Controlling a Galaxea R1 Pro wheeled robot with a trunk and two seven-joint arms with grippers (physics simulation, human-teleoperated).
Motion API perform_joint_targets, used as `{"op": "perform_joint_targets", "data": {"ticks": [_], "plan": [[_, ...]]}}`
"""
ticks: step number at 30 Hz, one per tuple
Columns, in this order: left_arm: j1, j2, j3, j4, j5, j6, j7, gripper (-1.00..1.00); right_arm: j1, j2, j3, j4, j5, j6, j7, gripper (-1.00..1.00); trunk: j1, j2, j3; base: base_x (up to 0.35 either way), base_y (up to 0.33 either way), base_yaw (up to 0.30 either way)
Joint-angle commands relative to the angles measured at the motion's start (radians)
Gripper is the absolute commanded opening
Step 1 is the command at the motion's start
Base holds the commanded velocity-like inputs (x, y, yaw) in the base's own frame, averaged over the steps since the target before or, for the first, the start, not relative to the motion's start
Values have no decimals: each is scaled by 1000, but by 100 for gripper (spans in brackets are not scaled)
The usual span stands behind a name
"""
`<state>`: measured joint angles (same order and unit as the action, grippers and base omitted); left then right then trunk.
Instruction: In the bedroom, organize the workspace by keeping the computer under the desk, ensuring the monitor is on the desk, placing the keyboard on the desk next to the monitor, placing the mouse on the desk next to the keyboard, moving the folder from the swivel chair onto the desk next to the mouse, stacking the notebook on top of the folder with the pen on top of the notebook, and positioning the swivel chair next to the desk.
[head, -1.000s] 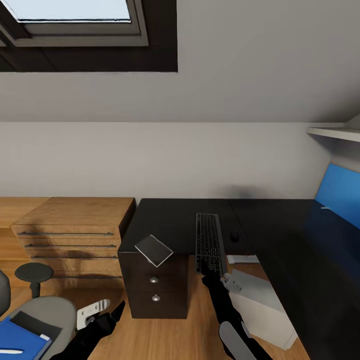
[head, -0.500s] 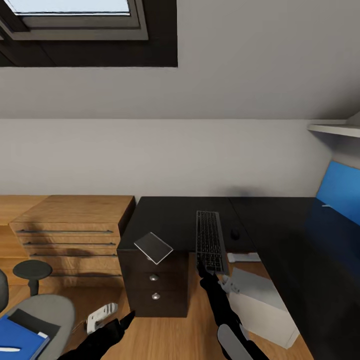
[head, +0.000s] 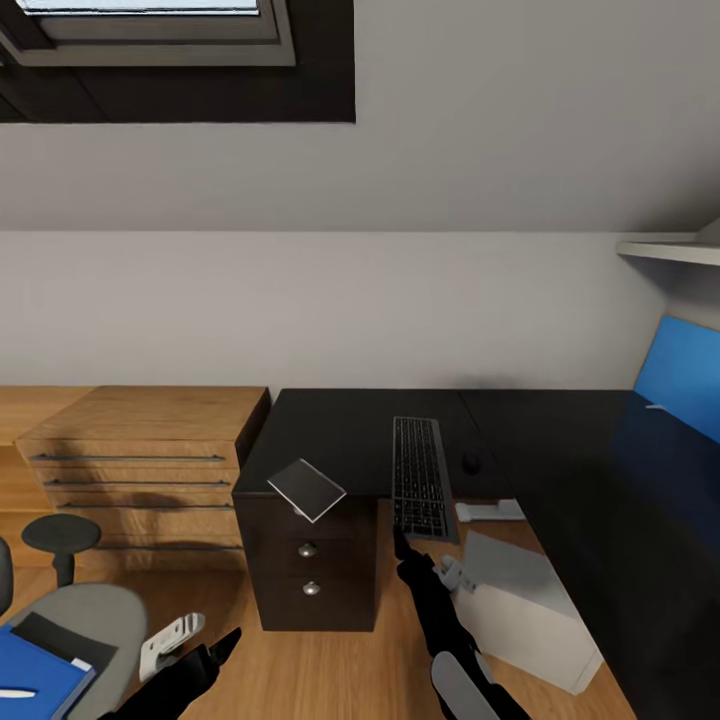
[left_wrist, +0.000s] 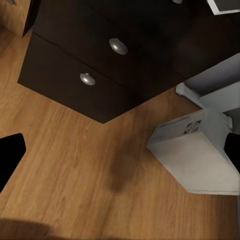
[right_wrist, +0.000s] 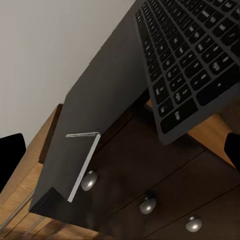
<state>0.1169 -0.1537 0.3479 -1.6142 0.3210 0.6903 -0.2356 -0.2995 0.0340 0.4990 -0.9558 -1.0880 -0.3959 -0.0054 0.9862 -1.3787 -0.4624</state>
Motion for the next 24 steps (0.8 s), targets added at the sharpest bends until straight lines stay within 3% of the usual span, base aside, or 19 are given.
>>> {"op": "perform_joint_targets", "data": {"ticks": [1, 5, 7, 9, 10, 12, 13, 17, 24], "plan": [[0, -1, 3, -1, 2, 6, -4, 100, -1, 1, 3, 0, -10, -7, -1, 100, 4, -8, -4, 0, 0, 0], [0, 0, 6, -1, 2, 6, -4, 100, -1, 6, 0, 1, -23, -7, -1, 100, 19, -36, -17, 0, 0, 0], [0, 0, 6, -1, 2, 6, -5, 100, -1, 6, -2, 1, -62, -7, -1, 100, 27, -50, -23, 0, 0, 0], [0, 0, 6, -1, 2, 6, -6, 100, -1, 4, -5, 2, -175, -6, 0, 100, 35, -64, -29, 0, 0, 0], [0, -1, 5, -3, 2, 6, -8, 100, -1, 1, -5, 2, -277, -6, 3, 100, 38, -71, -32, 0, 0, 0], [0, -2, 1, -4, 3, 6, -9, 100, -1, -2, -6, 1, -387, -6, 6, 100, 46, -85, -39, 0, 0, 0], [0, -3, -18, -4, 4, 6, -10, 100, -1, -6, -12, 0, -423, -7, 6, 100, 50, -92, -42, 0, 0, 0], [0, -3, -51, -4, 3, 7, -9, 100, -1, -20, -29, -3, -445, -9, 8, 100, 65, -120, -54, 0, 0, 0], [0, -5, -59, -3, 4, 8, -9, 100, -1, -31, -40, -4, -442, -12, 10, 100, 92, -169, -76, 0, 0, 0]]}}
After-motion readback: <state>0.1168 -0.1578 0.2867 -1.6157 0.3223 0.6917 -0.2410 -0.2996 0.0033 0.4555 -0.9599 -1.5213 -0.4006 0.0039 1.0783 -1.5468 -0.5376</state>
